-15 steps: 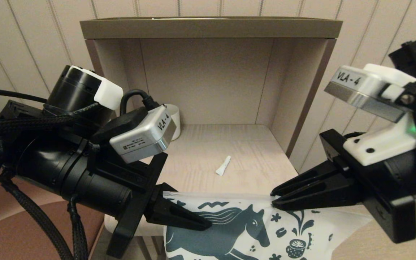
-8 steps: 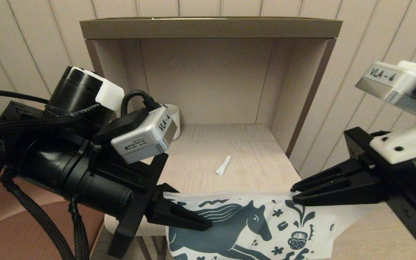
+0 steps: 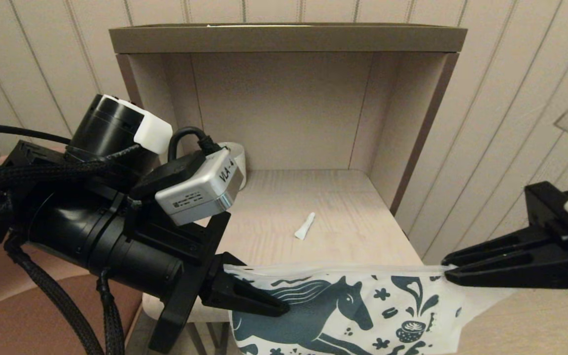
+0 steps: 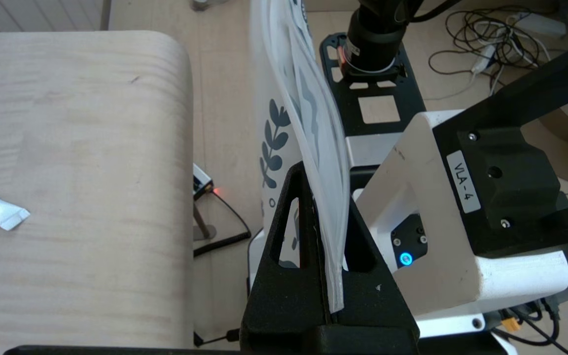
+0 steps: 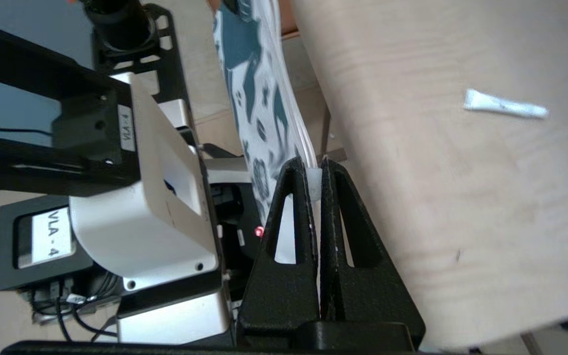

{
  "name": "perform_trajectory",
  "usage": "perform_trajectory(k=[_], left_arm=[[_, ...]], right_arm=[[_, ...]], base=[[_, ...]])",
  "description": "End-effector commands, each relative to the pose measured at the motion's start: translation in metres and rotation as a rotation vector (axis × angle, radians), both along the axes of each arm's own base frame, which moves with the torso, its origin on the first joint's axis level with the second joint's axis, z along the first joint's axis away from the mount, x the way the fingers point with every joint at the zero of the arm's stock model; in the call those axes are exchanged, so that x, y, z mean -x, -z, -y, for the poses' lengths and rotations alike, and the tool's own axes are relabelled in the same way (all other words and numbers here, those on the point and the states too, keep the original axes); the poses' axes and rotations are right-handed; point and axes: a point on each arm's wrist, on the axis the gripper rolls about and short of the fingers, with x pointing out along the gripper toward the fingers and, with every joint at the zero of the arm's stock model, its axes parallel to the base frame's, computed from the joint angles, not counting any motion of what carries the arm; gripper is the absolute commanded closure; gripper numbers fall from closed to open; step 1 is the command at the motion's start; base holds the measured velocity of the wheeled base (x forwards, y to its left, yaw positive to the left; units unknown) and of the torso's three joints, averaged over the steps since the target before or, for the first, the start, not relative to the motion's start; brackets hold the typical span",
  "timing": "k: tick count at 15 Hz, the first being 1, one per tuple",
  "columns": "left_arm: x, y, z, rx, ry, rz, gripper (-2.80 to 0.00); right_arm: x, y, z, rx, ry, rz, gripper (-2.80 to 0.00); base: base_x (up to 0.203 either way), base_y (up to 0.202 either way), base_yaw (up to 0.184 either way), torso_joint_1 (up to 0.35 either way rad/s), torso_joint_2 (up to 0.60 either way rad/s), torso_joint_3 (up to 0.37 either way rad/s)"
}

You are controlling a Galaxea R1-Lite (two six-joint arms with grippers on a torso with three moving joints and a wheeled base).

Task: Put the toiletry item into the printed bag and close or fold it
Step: Open the storage bag

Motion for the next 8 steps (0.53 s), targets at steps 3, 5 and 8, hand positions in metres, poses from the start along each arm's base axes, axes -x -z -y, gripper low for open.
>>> perform_trajectory(k=[3,5,8], left_arm=[[-0.0005,0.002,0.0005,-0.004,0.005,-0.004,0.0],[-0.0015,0.003,0.0013,-0.006,0.005,-0.006,0.0],[-0.003,0.0056,0.0026,-0.002,0.006,-0.003,0.0]], right_arm=[[0.004,0.0036,0.0082,-0.008,0.033,0.014,0.0],[0.0045,0.0043,0.0091,-0.009,0.036,0.012,0.0],[0.0006,0.0063,0.0075,-0.016,0.036,0.03,-2.8]], base=[[0.0,0.0,0.0,0.0,0.0,0.0],[0.0,0.0,0.0,0.0,0.0,0.0],[0.0,0.0,0.0,0.0,0.0,0.0]])
